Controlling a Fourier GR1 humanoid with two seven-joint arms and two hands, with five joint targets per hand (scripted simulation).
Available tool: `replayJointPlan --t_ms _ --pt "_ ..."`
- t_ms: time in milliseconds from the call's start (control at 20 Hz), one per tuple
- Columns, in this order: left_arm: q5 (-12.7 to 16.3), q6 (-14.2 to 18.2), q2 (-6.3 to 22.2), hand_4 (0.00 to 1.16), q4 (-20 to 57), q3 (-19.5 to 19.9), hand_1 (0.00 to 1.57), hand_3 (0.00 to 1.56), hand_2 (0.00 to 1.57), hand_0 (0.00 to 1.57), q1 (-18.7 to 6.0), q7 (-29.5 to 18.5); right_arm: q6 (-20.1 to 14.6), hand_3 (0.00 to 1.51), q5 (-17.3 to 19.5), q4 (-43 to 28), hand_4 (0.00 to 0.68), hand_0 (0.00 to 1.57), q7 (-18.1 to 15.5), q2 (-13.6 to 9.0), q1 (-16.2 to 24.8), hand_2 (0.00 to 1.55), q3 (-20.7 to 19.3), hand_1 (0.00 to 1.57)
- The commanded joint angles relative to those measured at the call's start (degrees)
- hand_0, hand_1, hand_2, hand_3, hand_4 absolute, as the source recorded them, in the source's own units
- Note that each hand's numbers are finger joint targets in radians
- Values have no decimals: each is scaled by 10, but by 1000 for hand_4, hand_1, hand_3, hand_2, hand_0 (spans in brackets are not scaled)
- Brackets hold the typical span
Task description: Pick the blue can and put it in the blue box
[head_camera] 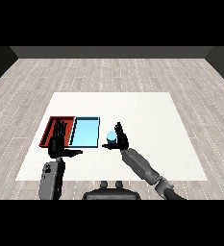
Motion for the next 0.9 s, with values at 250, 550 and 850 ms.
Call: replayJointPlan --t_ms 250,550,850 --pt "-8 -11 7 0 5 2 0 0 0 0 22 -25 12 0 -38 46 0 0 17 0 -42 0 22 0" --pt "-12 -2 -15 0 4 -15 0 0 0 0 30 -31 -177 1452 -54 55 658 1534 0 0 -62 1491 34 1534" --pt "13 2 9 0 -19 14 0 0 0 0 0 22 -213 1428 -50 64 620 1509 17 0 -64 1479 66 1509"
